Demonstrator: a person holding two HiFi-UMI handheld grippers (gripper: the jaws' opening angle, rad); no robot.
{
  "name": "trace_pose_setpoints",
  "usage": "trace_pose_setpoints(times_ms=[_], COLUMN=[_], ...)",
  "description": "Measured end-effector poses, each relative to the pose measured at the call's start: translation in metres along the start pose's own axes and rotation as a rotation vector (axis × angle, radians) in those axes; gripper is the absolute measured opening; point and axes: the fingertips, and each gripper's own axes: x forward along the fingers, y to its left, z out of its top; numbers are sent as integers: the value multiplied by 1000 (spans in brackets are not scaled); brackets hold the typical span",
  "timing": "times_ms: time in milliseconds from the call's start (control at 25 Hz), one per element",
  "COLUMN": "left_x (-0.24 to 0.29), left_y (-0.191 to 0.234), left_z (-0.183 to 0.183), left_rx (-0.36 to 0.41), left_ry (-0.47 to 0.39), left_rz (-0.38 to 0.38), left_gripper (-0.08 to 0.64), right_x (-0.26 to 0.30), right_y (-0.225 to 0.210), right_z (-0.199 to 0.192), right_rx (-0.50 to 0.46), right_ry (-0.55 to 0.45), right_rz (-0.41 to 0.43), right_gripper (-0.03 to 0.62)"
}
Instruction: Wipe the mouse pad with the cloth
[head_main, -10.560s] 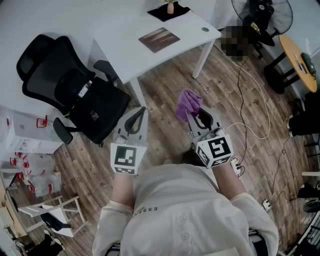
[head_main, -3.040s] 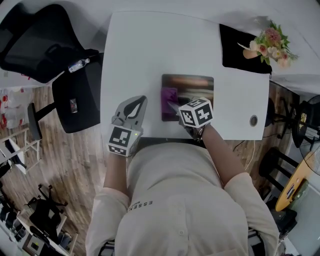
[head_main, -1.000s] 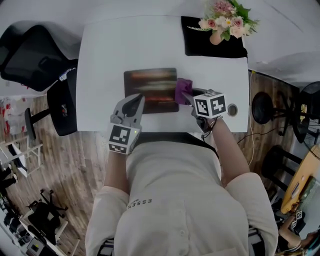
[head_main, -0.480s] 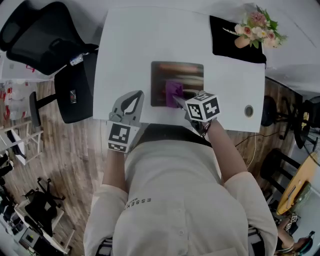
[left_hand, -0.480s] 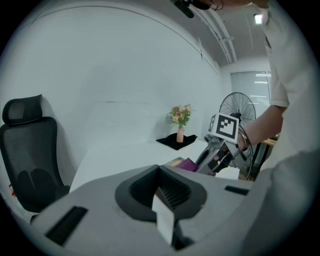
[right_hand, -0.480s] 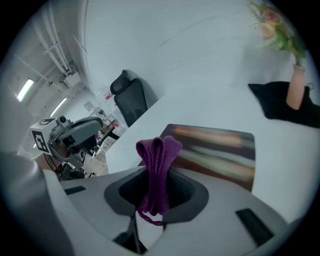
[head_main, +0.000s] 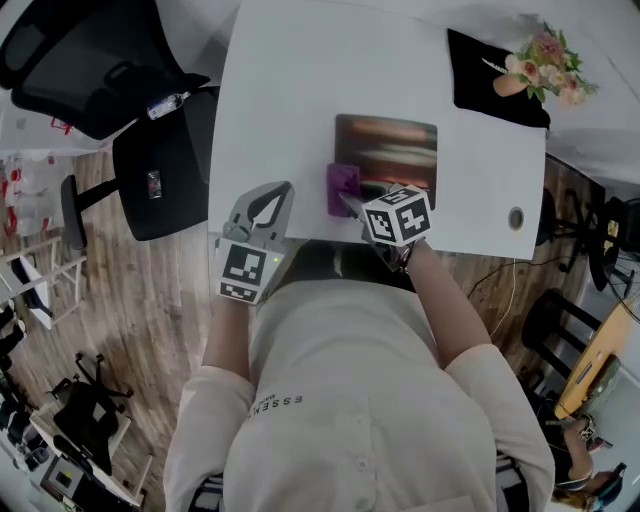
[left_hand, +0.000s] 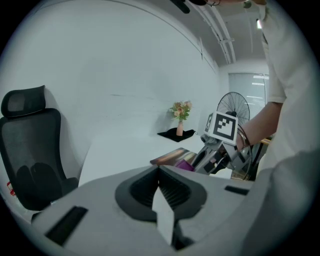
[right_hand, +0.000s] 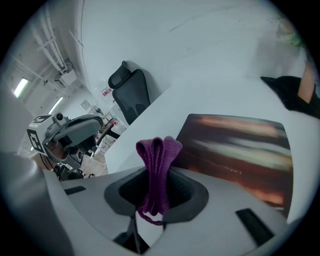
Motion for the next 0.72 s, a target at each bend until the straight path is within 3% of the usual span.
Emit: trace_pose_setpoints(times_ms=[720], left_x=[32], left_y=[-29], left_z=[25], left_rx=[-30], left_ry=[-30], left_rz=[-25], left_gripper=[2], right_x=[-26], right_y=[-48], right_z=[-16], right_rx=[22], right_ry=[18], right_rz=[-56], right_gripper=[95])
